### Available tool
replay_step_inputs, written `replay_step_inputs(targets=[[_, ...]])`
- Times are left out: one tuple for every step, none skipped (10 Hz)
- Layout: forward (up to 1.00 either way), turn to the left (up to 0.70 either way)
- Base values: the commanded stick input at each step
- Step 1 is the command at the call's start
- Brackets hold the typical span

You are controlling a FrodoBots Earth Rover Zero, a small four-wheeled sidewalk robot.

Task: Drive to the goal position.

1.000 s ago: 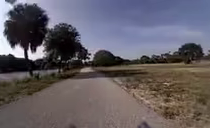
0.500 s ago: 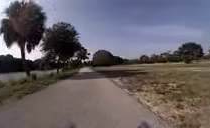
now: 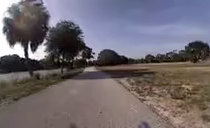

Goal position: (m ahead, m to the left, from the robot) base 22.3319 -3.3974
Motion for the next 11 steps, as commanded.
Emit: replay_step_inputs(targets=[[0.7, 0.0], [0.7, 0.0], [0.7, 0.01], [0.7, 0.02], [0.7, 0.02], [0.7, 0.02], [0.7, 0.02], [0.7, 0.02], [0.7, 0.02], [0.7, 0.02], [0.7, 0.02]])
